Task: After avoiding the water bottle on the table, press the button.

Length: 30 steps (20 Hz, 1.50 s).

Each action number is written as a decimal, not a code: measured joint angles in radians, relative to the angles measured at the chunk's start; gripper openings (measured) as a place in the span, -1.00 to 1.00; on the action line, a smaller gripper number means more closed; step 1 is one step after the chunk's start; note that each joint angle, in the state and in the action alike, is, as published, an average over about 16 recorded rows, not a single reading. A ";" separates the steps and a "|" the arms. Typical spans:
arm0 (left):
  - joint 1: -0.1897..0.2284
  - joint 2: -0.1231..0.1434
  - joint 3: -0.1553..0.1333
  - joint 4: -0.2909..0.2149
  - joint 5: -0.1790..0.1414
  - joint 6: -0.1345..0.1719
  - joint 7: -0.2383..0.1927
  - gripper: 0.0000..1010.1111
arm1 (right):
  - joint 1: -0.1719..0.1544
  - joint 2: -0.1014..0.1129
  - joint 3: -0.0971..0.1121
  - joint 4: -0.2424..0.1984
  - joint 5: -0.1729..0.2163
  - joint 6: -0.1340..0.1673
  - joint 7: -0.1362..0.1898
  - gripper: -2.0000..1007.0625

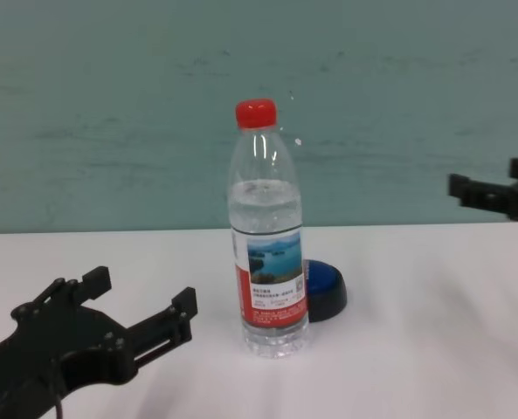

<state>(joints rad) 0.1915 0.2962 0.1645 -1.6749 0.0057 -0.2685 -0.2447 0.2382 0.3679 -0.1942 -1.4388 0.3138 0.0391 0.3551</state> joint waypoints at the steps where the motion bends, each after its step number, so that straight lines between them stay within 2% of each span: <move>1: 0.000 0.000 0.000 0.000 0.000 0.000 0.000 0.98 | -0.020 0.007 0.008 -0.023 0.007 -0.002 -0.002 0.99; 5: 0.000 0.000 0.000 0.000 0.000 0.000 0.000 0.98 | -0.103 0.033 0.032 -0.115 0.034 -0.012 -0.006 0.99; 8: 0.000 0.000 0.000 0.000 0.000 0.000 0.000 0.98 | -0.159 0.049 0.040 -0.176 0.049 -0.021 -0.006 0.99; 11: 0.000 0.000 0.000 0.000 0.000 0.000 0.000 0.98 | -0.208 0.061 0.039 -0.228 0.060 -0.030 -0.004 0.99; 15: 0.000 0.000 0.000 0.000 0.000 0.000 0.000 0.98 | -0.262 0.073 0.028 -0.283 0.068 -0.038 0.000 0.99; 22: 0.000 0.000 0.000 0.000 0.000 0.000 0.000 0.98 | -0.325 0.089 -0.002 -0.344 0.072 -0.047 0.009 0.99; 30: 0.000 0.000 0.000 0.000 0.000 0.000 0.000 0.98 | -0.363 0.099 -0.035 -0.372 0.065 -0.064 0.022 0.99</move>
<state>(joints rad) 0.1915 0.2962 0.1645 -1.6749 0.0057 -0.2685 -0.2447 -0.1244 0.4672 -0.2297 -1.8111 0.3790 -0.0251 0.3768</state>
